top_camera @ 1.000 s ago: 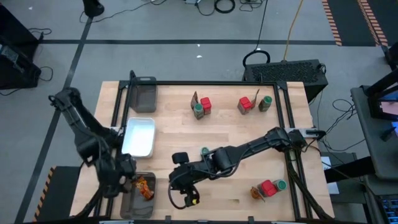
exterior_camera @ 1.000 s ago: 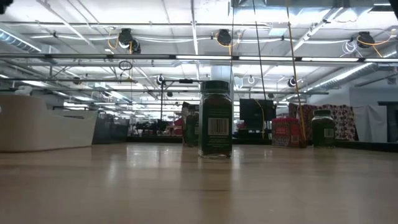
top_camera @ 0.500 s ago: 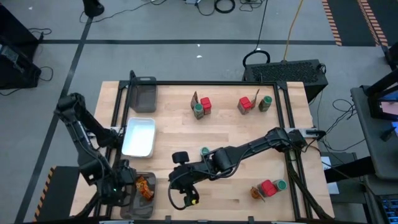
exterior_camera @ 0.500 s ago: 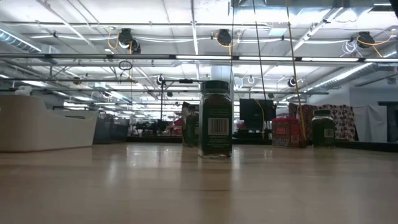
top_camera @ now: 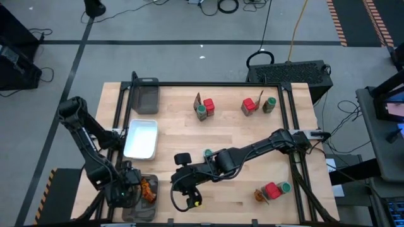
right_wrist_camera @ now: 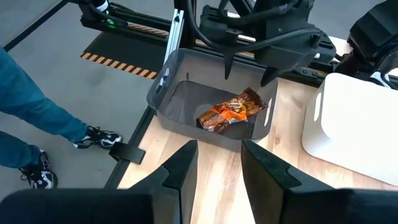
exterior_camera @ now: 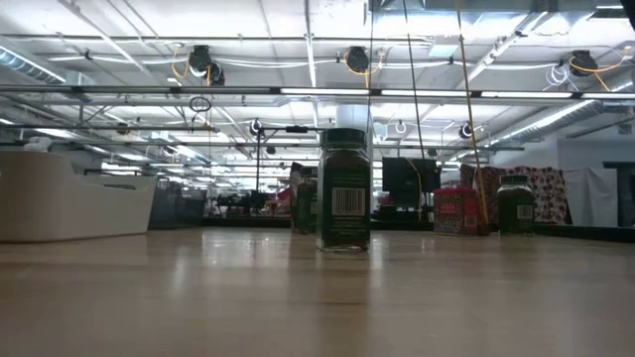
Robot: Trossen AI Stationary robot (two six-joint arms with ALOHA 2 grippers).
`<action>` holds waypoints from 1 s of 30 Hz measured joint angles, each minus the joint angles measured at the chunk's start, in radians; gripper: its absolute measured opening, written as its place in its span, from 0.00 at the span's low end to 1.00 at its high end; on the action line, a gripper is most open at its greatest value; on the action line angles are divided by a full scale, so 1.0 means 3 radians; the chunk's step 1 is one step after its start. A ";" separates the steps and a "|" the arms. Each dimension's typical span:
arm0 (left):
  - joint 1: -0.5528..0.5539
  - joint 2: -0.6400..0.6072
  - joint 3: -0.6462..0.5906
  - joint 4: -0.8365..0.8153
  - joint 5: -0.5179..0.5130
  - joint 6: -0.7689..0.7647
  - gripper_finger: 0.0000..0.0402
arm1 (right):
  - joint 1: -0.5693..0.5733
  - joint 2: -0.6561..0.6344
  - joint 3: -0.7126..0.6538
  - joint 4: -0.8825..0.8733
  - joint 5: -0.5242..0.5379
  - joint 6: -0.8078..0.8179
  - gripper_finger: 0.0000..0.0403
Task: Sort spices by type
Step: Put the orange seasoning bag into the bottom black bin
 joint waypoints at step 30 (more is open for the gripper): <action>0.0496 0.0261 -0.0213 0.0139 0.0101 0.0203 0.75 | -0.0005 0.0003 0.0004 0.0109 0.0086 -0.0102 0.26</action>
